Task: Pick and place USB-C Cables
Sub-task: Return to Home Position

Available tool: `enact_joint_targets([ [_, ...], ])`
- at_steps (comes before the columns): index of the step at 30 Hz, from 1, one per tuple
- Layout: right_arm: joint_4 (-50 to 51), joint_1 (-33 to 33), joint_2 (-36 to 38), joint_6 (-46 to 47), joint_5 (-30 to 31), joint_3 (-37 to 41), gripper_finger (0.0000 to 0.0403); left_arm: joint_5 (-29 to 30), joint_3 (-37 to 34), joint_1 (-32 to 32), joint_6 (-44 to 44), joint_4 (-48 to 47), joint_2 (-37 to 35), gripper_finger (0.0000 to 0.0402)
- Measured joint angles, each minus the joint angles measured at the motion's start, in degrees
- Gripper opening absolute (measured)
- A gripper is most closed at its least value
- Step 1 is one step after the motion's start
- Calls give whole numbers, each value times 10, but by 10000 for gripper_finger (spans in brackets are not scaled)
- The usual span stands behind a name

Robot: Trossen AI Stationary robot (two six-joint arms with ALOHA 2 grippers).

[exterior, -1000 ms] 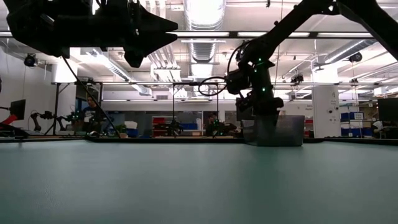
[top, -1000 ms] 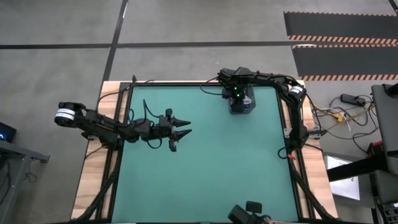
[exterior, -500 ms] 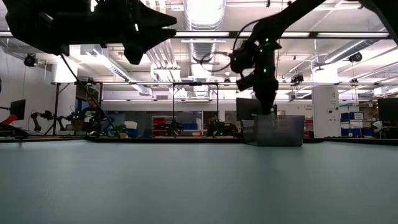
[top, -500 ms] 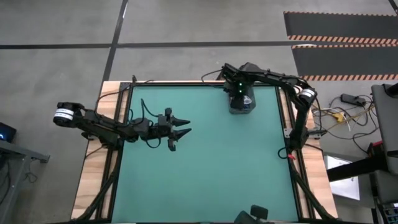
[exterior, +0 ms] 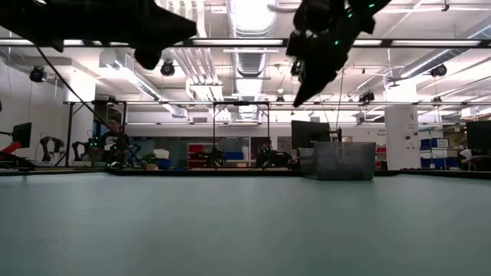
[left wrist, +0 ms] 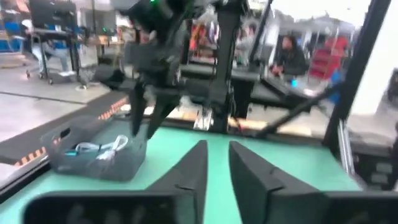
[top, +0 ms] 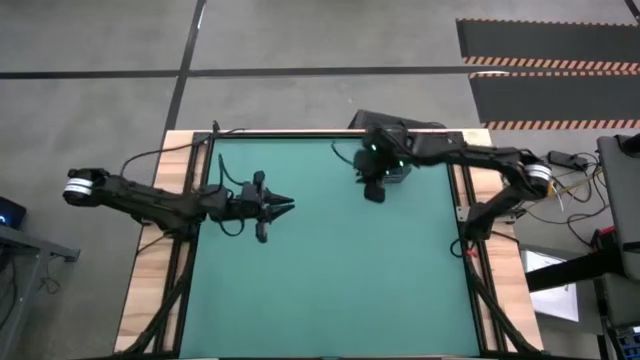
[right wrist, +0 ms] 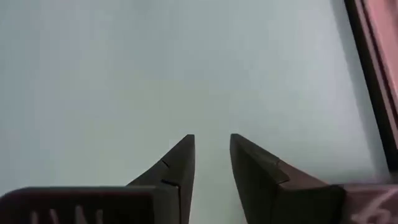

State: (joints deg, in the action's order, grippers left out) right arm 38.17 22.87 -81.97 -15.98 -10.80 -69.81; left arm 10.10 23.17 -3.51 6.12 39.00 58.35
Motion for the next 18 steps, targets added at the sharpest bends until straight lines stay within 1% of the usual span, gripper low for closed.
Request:
enact_joint_targets([
  [3, -89, -40, 48, 0, 0, 63, 83, -27, -2, 0, -24, -76, -43, 18],
  [5, -157, -63, 81, -1, 0, 110, 77, -53, -7, 0, -36, -113, -72, 5],
  [7, -214, -81, 111, -4, 0, 154, 71, -69, -18, 0, -38, -132, -100, 5],
  [12, -327, -101, 178, -12, 0, 249, 60, -72, -69, 0, -39, -161, -184, 2],
  [18, -389, -102, 251, -12, 1, 334, 52, -72, -140, 0, -36, -161, -290, 1],
])
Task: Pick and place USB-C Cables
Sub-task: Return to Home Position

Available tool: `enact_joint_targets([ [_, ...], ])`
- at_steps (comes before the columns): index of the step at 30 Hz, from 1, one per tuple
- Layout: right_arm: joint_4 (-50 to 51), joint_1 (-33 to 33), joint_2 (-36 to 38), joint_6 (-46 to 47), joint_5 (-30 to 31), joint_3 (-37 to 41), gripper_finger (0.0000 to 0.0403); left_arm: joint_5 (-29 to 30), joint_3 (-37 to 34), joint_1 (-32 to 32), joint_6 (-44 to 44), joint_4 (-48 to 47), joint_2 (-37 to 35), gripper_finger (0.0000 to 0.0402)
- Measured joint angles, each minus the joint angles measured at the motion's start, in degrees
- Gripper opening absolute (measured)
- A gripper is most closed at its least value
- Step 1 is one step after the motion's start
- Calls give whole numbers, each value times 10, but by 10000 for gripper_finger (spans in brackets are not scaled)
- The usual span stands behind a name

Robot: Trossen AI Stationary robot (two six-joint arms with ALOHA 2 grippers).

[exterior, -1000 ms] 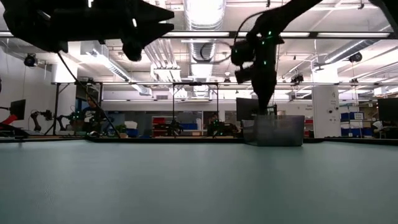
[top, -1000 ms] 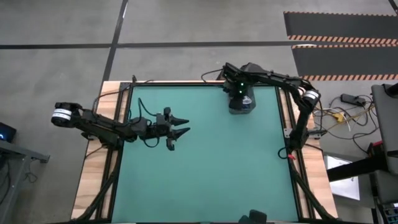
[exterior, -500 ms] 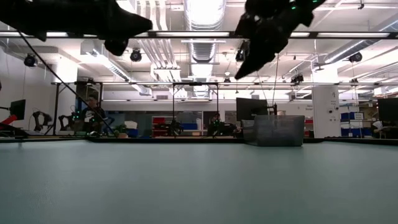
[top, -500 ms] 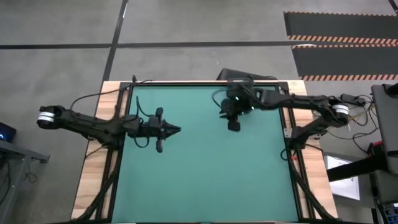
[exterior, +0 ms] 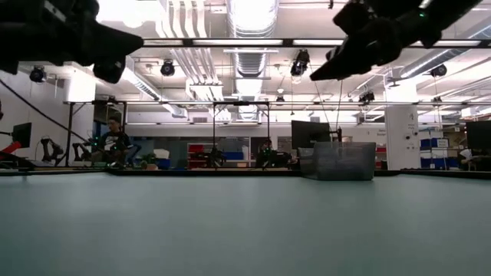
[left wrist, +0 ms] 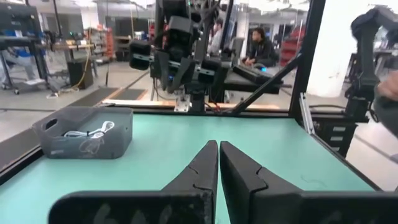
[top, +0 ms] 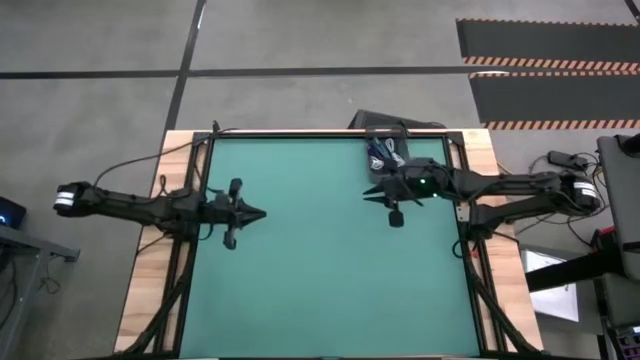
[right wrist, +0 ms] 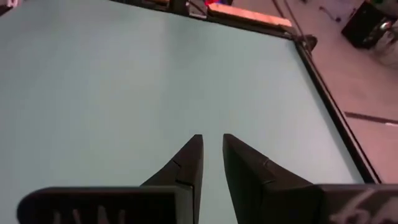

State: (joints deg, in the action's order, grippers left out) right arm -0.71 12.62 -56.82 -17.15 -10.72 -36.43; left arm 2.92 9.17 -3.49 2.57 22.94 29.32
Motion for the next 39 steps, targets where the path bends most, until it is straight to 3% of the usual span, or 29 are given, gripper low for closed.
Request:
enact_joint_targets([
  [16, -13, 17, 192, -19, 2, 110, 52, 0, -87, 0, -4, 3, -182, 1],
  [39, -13, 28, 398, -24, 2, 232, 52, 47, -87, 0, -1, -30, -215, 1],
])
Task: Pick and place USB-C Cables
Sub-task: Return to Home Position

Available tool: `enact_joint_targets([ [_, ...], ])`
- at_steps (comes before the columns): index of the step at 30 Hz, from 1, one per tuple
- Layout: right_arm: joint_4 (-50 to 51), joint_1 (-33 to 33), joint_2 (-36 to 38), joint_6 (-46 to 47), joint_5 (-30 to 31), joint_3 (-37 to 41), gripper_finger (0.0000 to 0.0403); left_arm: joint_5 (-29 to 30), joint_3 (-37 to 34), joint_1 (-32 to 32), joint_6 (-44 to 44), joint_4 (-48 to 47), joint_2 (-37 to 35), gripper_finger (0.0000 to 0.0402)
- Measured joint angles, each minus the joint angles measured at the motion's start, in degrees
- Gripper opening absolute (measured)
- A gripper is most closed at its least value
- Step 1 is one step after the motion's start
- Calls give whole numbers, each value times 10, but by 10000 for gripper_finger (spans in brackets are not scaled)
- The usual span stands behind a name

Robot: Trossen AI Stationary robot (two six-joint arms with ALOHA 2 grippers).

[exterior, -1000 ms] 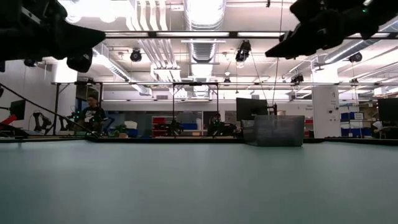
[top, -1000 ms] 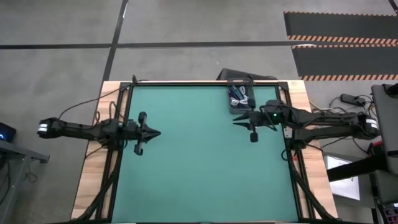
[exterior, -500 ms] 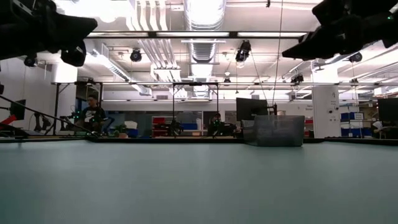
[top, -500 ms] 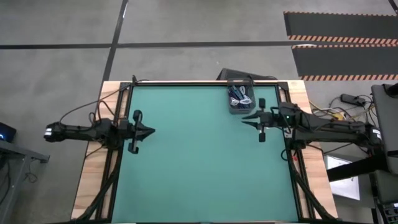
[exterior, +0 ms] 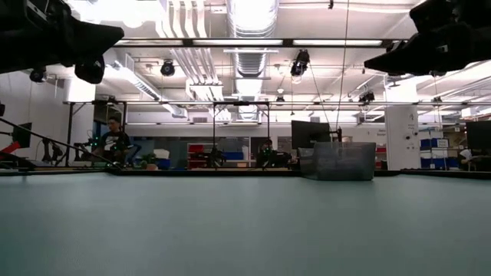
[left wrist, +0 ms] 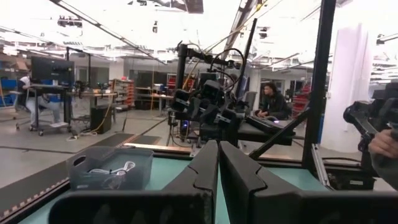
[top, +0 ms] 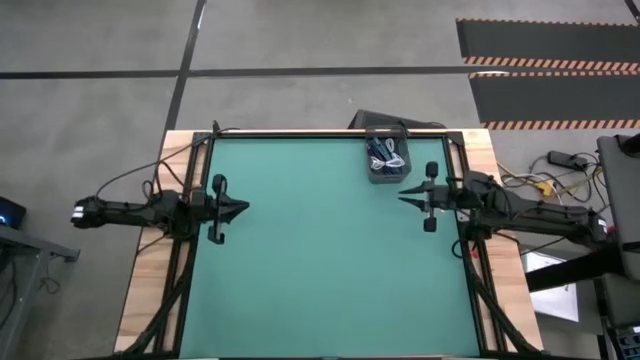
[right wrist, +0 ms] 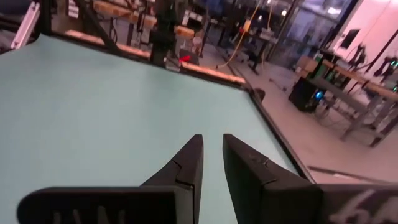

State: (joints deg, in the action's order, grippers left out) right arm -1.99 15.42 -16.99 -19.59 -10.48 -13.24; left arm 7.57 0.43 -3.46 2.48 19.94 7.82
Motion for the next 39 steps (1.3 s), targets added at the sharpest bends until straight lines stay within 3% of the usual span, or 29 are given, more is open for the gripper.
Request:
enact_joint_targets([
  [16, 0, 0, 170, 9, 1, 35, 52, 0, -1, 0, 0, 1, 30, 1],
  [24, -42, 0, 161, 20, -1, 48, 52, 0, -1, 0, 1, 1, 52, 1],
  [31, -161, 0, 163, 37, -32, 123, 52, 0, -1, 0, 1, 0, 69, 1],
  [39, -148, -2, 149, 91, -78, 125, 52, 0, -1, 0, 1, 1, 87, 1],
])
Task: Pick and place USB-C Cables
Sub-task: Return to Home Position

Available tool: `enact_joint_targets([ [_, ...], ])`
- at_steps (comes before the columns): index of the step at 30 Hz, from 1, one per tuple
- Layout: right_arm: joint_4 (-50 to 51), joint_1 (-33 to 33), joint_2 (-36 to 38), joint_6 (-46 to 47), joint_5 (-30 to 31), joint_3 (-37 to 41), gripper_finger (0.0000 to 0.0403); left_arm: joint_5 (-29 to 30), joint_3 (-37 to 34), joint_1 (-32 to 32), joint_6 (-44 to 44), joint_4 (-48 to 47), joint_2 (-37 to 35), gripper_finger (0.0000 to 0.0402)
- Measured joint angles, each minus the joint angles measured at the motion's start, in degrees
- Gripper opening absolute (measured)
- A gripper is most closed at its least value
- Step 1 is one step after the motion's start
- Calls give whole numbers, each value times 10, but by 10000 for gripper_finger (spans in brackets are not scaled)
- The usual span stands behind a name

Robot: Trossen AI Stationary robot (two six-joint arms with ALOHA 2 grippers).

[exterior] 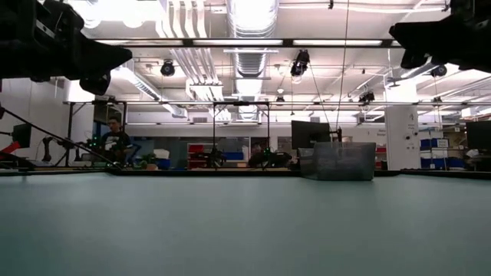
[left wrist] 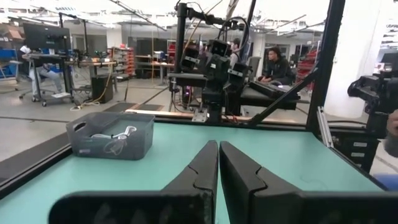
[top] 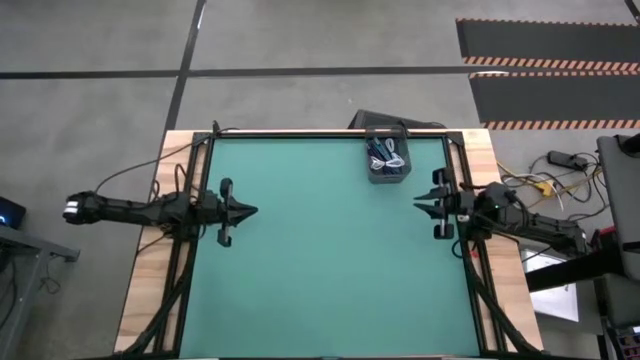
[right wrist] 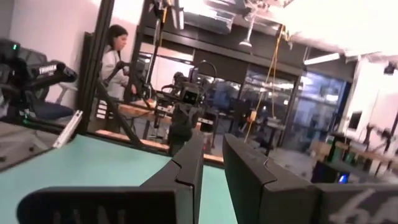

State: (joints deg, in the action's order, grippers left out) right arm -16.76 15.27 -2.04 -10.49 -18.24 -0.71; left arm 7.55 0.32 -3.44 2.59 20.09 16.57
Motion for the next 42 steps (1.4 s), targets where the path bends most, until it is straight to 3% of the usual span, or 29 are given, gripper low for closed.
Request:
enact_joint_targets([
  [8, 16, 0, -1, 91, 3, 0, 52, 0, 0, 0, 0, 0, 17, 1],
  [21, 41, 0, -1, 39, 5, 0, 52, 0, 0, 0, 0, 0, 47, 1],
  [23, 58, -7, 5, 39, 26, 1, 52, 0, 0, 0, 0, 0, 51, 1],
  [30, 143, -46, 20, 47, 204, 1, 52, 0, 0, 0, 0, 0, 66, 1],
  [42, 154, -65, 10, -39, 213, 1, 52, 0, 0, 0, 0, 3, 97, 1],
])
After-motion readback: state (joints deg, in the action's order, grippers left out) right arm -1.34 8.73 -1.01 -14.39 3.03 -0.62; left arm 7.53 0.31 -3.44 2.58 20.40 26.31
